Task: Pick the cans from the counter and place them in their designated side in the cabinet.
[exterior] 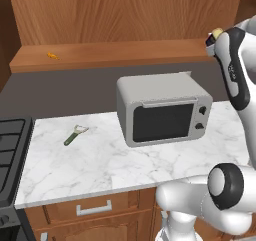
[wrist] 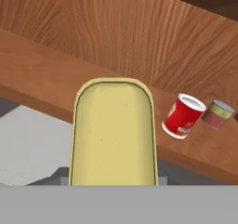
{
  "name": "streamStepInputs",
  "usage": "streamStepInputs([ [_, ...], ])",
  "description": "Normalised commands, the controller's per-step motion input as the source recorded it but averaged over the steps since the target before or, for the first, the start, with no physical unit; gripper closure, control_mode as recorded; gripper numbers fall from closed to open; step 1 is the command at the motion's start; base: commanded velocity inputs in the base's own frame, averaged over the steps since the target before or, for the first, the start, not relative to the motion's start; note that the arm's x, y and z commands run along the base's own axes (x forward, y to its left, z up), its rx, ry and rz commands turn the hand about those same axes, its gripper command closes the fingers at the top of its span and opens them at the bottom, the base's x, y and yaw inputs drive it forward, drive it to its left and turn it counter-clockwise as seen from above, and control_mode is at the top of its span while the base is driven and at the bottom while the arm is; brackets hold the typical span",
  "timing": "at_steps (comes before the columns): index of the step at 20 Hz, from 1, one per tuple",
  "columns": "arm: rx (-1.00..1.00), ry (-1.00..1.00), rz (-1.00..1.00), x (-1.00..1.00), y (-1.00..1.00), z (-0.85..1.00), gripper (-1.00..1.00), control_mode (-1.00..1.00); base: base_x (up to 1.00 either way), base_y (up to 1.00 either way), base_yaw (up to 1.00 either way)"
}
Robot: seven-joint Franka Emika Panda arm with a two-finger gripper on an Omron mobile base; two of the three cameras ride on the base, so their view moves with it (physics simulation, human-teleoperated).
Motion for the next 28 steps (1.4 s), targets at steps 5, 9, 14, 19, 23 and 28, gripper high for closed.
streamStepInputs([
  [5, 0.00, 0.03, 0.00, 0.14, 0.00, 0.00, 1.00, -1.00, 0.00, 0.00, 0.00],
  [9, 0.00, 0.04, 0.00, 0.13, -0.01, 0.00, 1.00, -1.00, 0.00, 0.00, 0.00],
  [14, 0.00, 0.03, 0.00, 0.09, -0.06, -0.01, 1.00, -1.00, 0.00, 0.00, 0.00],
  [19, 0.00, 0.02, 0.00, 0.10, -0.04, -0.01, 1.00, -1.00, 0.00, 0.00, 0.00],
  [23, 0.00, 0.02, 0.00, 0.13, -0.01, -0.01, 1.00, -1.00, 0.00, 0.00, 0.00],
  [28, 0.00, 0.02, 0.00, 0.14, 0.00, 0.00, 1.00, -1.00, 0.00, 0.00, 0.00],
])
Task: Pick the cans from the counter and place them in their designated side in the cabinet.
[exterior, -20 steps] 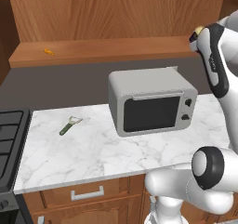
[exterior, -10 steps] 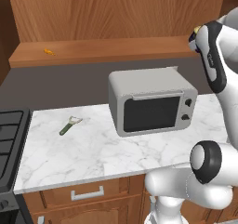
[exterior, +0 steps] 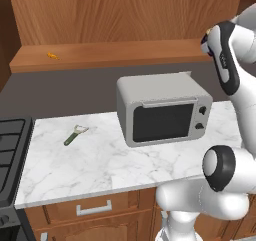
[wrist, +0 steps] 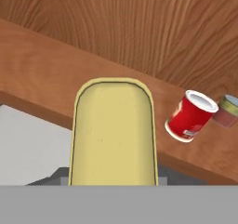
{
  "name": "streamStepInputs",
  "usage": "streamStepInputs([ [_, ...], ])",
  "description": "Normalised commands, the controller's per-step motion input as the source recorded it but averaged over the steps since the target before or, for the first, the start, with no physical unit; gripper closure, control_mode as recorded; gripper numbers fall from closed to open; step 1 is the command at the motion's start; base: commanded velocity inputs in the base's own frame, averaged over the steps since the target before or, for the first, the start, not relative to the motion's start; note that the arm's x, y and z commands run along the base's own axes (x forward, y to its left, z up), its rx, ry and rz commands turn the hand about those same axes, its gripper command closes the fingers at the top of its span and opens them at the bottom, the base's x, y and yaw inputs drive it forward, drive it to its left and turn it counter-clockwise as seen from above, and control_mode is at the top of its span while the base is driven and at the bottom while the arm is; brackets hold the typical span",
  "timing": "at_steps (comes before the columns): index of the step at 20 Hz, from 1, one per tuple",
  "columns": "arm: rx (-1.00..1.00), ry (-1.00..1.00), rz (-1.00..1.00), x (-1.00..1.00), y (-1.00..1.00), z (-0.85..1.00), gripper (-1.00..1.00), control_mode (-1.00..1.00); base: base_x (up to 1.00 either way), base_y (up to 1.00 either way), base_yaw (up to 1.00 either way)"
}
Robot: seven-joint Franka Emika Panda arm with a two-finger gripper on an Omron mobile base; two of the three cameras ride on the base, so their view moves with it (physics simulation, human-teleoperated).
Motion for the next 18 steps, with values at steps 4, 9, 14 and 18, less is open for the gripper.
streamStepInputs([
  [4, 0.00, 0.01, 0.00, 0.12, -0.01, 0.00, 1.00, -1.00, 0.00, 0.00, 0.00],
  [9, 0.00, 0.02, 0.00, 0.17, 0.00, 0.00, 1.00, -1.00, 0.00, 0.00, 0.00],
  [14, 0.00, 0.02, 0.00, 0.15, -0.01, 0.00, 1.00, -1.00, 0.00, 0.00, 0.00],
  [18, 0.00, 0.02, 0.00, 0.14, -0.03, 0.00, 1.00, -1.00, 0.00, 0.00, 0.00],
])
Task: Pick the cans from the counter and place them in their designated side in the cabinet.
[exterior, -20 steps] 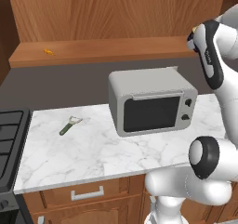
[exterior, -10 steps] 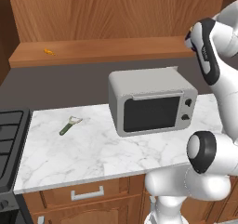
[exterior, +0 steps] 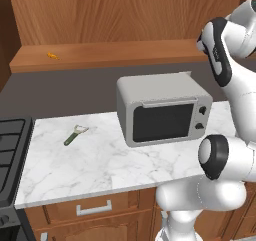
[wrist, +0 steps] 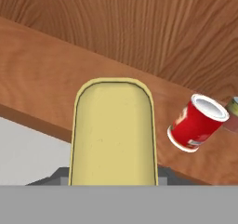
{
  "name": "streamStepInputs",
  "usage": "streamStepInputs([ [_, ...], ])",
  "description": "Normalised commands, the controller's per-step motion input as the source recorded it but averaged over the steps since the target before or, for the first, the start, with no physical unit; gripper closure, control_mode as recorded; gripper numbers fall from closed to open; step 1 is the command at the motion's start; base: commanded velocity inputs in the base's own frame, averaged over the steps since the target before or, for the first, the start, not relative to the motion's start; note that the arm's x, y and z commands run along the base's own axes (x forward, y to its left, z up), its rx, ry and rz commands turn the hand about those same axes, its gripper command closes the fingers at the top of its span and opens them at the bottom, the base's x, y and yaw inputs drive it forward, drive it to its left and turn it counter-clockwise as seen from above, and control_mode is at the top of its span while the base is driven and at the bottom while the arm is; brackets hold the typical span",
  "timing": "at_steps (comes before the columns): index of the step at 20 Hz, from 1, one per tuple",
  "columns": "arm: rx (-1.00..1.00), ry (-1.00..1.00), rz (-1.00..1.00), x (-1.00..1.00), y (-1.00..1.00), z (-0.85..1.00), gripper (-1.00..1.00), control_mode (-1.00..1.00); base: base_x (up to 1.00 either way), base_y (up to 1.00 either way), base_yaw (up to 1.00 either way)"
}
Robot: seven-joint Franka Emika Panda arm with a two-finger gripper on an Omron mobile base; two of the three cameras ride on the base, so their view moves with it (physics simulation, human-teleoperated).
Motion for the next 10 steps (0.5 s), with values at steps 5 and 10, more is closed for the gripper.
streamStepInputs([
  [5, 0.00, 0.03, 0.00, 0.13, -0.07, -0.01, 1.00, -1.00, 0.00, 0.00, 0.00],
  [10, 0.00, 0.03, 0.00, 0.12, -0.09, -0.02, 1.00, -1.00, 0.00, 0.00, 0.00],
])
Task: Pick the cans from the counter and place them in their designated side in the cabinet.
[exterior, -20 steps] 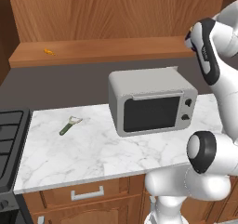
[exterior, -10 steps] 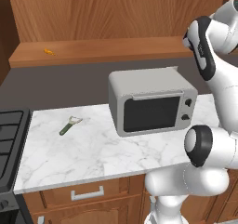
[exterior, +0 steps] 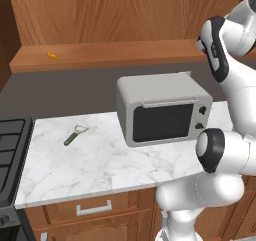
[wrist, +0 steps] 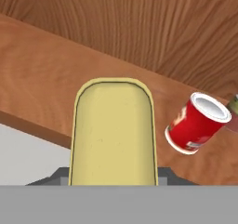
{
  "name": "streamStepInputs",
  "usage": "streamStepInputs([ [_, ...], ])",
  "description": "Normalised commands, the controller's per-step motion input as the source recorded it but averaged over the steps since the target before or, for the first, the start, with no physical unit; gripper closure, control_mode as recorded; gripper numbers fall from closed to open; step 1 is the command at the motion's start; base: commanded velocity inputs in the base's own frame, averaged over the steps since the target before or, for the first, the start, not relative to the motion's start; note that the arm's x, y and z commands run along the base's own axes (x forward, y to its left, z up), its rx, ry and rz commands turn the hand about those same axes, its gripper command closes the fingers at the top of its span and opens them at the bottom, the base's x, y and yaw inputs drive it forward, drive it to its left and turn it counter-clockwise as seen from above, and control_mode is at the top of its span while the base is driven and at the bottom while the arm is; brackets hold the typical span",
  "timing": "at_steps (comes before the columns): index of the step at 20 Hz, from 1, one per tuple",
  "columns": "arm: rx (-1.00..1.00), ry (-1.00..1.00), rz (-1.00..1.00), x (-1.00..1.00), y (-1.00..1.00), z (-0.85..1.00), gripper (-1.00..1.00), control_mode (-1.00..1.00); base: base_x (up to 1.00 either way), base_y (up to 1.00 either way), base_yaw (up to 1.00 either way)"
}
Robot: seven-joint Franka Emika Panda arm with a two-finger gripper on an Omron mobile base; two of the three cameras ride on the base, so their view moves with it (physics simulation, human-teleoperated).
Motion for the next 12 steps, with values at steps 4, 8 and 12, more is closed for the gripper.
streamStepInputs([
  [4, 0.00, 0.02, 0.00, 0.16, -0.06, -0.01, 1.00, -1.00, 0.00, 0.00, 0.00],
  [8, 0.00, 0.03, 0.00, 0.21, -0.02, 0.00, 1.00, -1.00, 0.00, 0.00, 0.00],
  [12, 0.00, 0.02, 0.00, 0.22, -0.01, 0.00, 1.00, -1.00, 0.00, 0.00, 0.00],
])
